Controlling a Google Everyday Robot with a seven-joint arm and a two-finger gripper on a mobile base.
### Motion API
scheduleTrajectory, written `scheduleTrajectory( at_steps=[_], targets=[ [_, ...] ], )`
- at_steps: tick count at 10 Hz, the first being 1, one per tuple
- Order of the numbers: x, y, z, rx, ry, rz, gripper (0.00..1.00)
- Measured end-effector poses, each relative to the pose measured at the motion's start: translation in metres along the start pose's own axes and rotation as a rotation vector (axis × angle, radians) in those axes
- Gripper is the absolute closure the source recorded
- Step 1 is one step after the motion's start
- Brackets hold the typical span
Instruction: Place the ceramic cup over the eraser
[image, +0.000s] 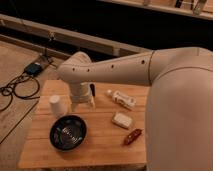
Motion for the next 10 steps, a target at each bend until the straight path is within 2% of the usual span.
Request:
scheduleTrajectory(
  at_steps=[1, 5, 7, 10],
  targets=[
    [-0.006, 0.002, 0.003, -0.005, 0.003, -0.014, 0.35],
    [-0.049, 0.047, 0.020, -0.050, 0.027, -0.159, 0.35],
    [-0.066, 0.069, 0.023, -0.074, 0.040, -0.232, 0.35],
    [-0.082, 0.099, 0.024, -0.100, 0.047, -0.329, 0.35]
  ],
)
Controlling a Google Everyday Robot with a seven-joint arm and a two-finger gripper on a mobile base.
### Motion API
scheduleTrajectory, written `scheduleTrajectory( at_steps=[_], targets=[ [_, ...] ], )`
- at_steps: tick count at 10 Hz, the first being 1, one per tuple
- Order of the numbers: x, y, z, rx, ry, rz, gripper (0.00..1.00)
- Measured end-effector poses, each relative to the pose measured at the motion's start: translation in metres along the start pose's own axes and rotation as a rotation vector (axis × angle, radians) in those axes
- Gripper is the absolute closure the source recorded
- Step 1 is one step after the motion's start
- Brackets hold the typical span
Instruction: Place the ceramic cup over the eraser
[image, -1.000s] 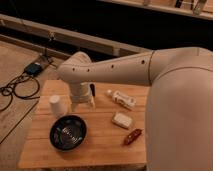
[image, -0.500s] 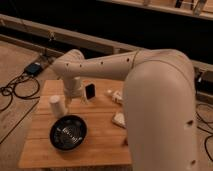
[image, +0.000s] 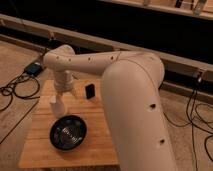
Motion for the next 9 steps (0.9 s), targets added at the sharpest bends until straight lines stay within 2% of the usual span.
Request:
scheduleTrajectory(
  at_steps=[5, 9],
  targets=[
    [-0.024, 0.035, 0.022, 0.015, 0.005, -0.185, 0.35],
    [-0.046, 0.043, 0.044, 0.079, -0.020, -0.311, 0.35]
  ],
)
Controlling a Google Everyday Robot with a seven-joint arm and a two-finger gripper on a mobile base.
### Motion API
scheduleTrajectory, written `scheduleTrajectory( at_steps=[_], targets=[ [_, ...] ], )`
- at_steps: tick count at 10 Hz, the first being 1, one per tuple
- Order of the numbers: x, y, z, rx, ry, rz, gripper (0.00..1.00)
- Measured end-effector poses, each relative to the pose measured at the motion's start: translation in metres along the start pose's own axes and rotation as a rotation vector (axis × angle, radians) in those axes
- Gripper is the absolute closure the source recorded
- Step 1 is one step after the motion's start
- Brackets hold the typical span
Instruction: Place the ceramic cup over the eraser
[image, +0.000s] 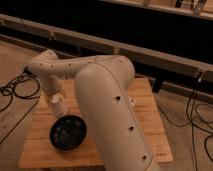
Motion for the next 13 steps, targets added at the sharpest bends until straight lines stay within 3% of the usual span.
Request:
scheduleTrajectory(
  at_steps=[4, 8, 10, 11, 13],
  targets=[
    [-0.020, 0.000, 0.020, 0.004, -0.041, -0.034, 0.36],
    [-0.027, -0.007, 0.028, 0.006, -0.069, -0.025, 0.71],
    [-0.023, -0.013, 0.024, 0.021, -0.055, -0.016, 0.92],
    [-0.022, -0.014, 0.019, 0.024, -0.051, -0.011, 0.98],
    [-0.024, -0.015, 0.007, 0.020, -0.056, -0.001, 1.00]
  ],
)
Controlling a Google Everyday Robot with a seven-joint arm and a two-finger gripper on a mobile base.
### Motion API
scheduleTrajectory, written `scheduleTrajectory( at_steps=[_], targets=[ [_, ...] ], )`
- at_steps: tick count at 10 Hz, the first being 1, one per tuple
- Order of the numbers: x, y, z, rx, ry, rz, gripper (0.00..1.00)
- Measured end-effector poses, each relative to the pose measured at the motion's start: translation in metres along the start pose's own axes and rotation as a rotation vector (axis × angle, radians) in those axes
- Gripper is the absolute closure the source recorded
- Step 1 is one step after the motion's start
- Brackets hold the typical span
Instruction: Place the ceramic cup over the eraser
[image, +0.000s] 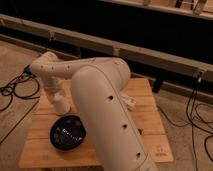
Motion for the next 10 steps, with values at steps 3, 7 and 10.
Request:
scheduleTrajectory(
  at_steps=[3, 7, 10],
  targets=[
    [-0.010, -0.021, -0.034, -0.014, -0.038, 0.059, 1.00],
    [-0.018, -0.095, -0.086, 0.020, -0.100, 0.193, 1.00],
    [-0.020, -0.137, -0.116, 0.039, -0.132, 0.266, 1.00]
  ],
)
